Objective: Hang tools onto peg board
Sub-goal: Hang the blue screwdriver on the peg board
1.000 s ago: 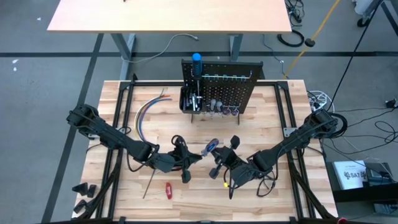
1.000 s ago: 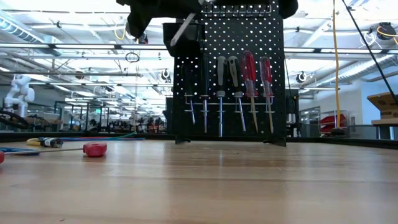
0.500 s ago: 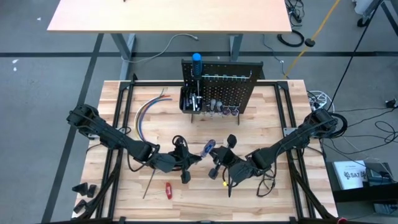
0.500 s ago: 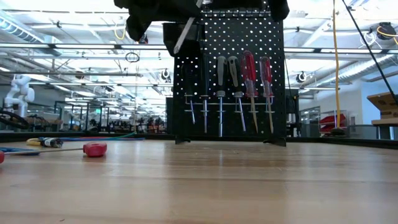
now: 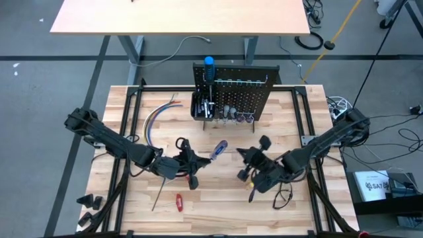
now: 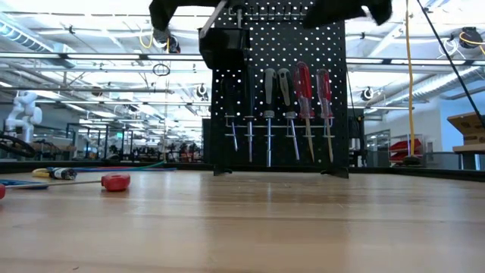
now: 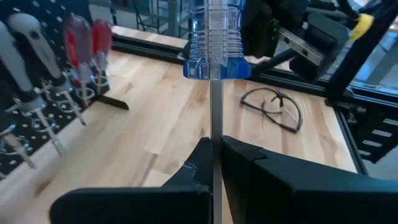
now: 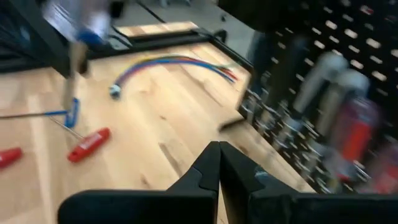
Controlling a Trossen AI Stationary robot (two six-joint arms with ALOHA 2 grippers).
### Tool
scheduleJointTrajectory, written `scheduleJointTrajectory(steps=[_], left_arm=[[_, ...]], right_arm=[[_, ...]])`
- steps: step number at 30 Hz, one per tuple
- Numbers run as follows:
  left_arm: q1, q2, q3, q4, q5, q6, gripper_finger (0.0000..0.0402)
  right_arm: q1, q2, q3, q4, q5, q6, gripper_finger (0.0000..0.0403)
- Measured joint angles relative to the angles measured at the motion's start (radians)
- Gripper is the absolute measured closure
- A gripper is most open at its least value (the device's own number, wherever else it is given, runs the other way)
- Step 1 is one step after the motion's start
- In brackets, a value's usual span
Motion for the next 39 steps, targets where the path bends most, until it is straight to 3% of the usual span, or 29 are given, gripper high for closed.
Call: scheduleJointTrajectory(steps=[5,9,15,25,33,39], left_arm=[[0.001,-0.017,0.000,0.009,-0.043,0.029,0.0389],[0.013,-0.019,0.000,0.013,-0.054,0.040,0.0389],[0.041,-0.019,0.000,0.077,-0.056,0.084,0.0389],[0.101,-0.019,0.001,0.288,-0.061,0.291,0.0389],[0.203,-0.019,0.001,0.401,-0.060,0.495,0.0389],[0.305,-0.019,0.001,0.489,-0.002,0.527,0.0389]], right_arm=[[0.034,-0.035,0.000,-0.229,0.066,0.209,0.0403],[0.048,-0.036,0.000,-0.302,0.092,0.289,0.0403],[0.047,-0.036,0.000,-0.313,0.092,0.297,0.0403],[0.046,-0.035,0.000,-0.338,0.070,0.293,0.0403],[0.044,0.010,0.000,-0.453,0.071,0.305,0.0403],[0.027,0.021,-0.005,-0.579,0.119,0.365,0.0403]])
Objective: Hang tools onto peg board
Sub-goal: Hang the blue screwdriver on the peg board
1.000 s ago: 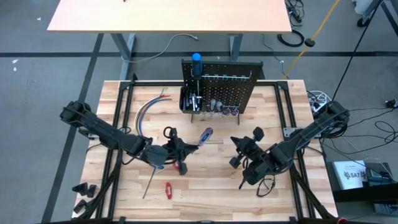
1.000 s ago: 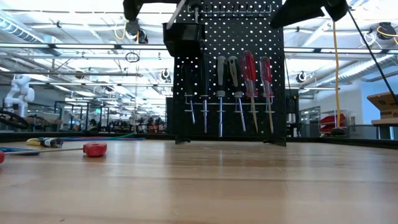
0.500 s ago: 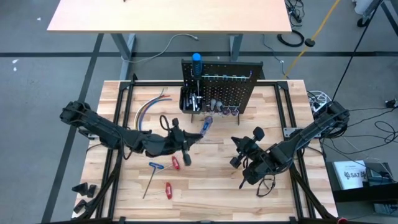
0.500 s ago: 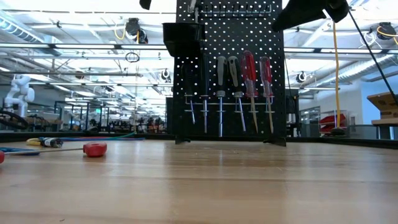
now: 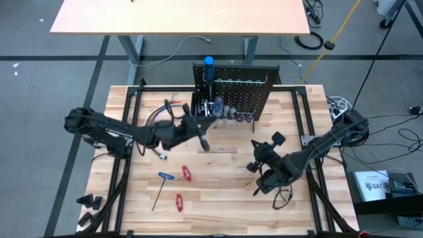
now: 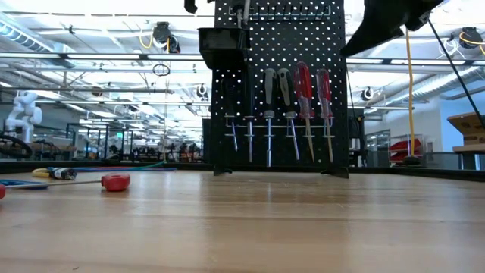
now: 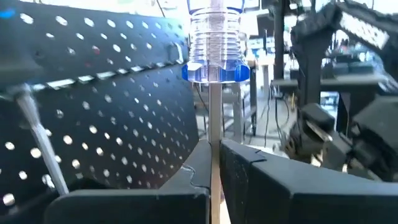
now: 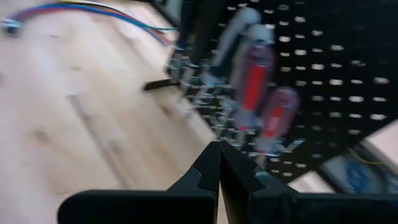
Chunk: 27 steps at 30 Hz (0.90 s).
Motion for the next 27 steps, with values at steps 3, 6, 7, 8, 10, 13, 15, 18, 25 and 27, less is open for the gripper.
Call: scheduleJointTrajectory(steps=[3,6,7,8,10,13,15,18,25,27], left_arm=[[0.053,0.000,0.000,0.047,0.039,-0.007,0.0389],[0.095,0.000,0.002,0.089,0.076,-0.008,0.0389],[0.105,0.000,0.006,0.090,0.077,-0.008,0.0389],[0.116,0.000,0.011,0.090,0.080,-0.009,0.0389],[0.130,0.000,0.022,0.088,0.083,-0.009,0.0389],[0.140,0.000,0.047,0.055,0.087,-0.015,0.0389],[0.142,0.007,0.059,0.040,0.090,-0.040,0.0389],[0.147,0.035,0.078,0.033,0.092,-0.054,0.0389],[0.186,0.085,0.123,0.033,0.070,-0.034,0.0389],[0.198,0.084,0.126,0.039,0.067,-0.034,0.0389]], right_arm=[[-0.025,0.000,0.000,-0.114,0.007,0.081,0.0403],[-0.054,0.000,0.000,-0.190,0.002,0.136,0.0403],[-0.063,0.000,0.000,-0.201,0.002,0.140,0.0403],[-0.072,-0.002,0.000,-0.201,0.001,0.138,0.0403],[-0.093,-0.009,0.000,-0.191,0.002,0.116,0.0403],[-0.124,-0.011,0.000,-0.143,0.004,0.061,0.0403],[-0.144,-0.011,0.000,-0.100,0.004,0.002,0.0403],[-0.173,-0.011,0.000,-0.017,0.004,-0.124,0.0403],[-0.231,-0.012,0.032,0.070,-0.007,-0.354,0.0403],[-0.240,-0.012,0.038,0.073,-0.030,-0.374,0.0403]])
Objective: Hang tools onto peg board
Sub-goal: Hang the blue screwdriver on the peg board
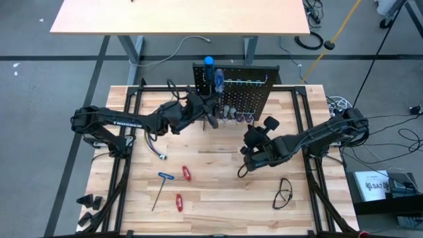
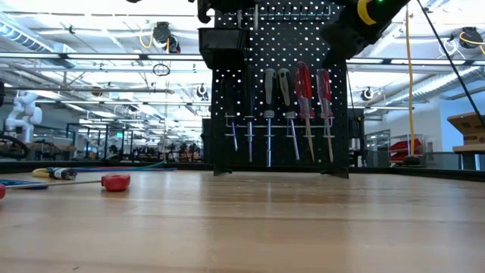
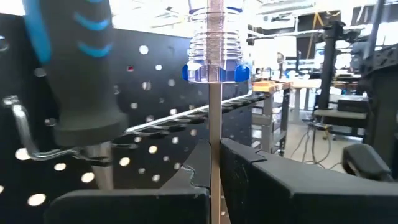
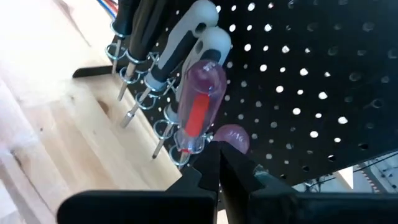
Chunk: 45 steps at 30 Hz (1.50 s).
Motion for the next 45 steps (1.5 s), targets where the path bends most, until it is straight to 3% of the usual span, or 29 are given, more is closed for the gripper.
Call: scheduleJointTrajectory(steps=[6,45], left_arm=[[0.027,0.000,0.000,-0.008,-0.005,-0.001,0.0389],[0.114,0.018,0.032,-0.118,0.050,-0.080,0.0389]], right_arm=[[-0.010,0.000,0.000,0.001,-0.046,-0.004,0.0403],[-0.016,0.000,0.000,0.057,-0.049,-0.012,0.0403]])
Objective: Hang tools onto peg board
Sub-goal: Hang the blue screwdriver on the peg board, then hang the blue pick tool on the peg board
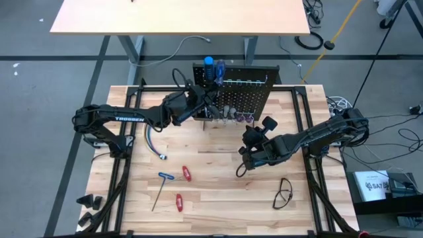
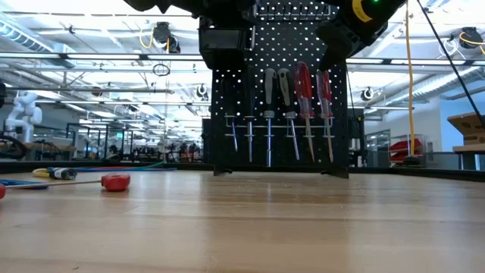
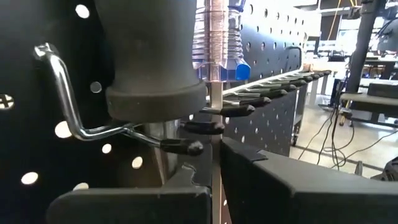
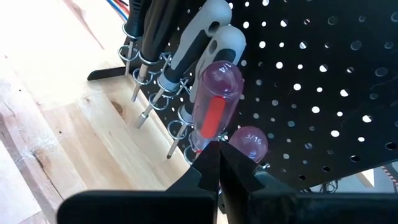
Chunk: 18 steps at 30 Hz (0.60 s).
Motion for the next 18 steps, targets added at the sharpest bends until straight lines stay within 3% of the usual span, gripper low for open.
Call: scheduleJointTrajectory(steps=[7,18], left_arm=[[0.000,0.000,0.001,-0.055,-0.002,-0.076,0.0383],[-0.010,0.000,0.001,-0.076,-0.006,-0.070,0.0297]], right_arm=[[0.000,0.000,0.000,0.002,-0.002,0.000,0.0403],[0.000,0.000,0.000,0.018,-0.029,-0.023,0.0403]])
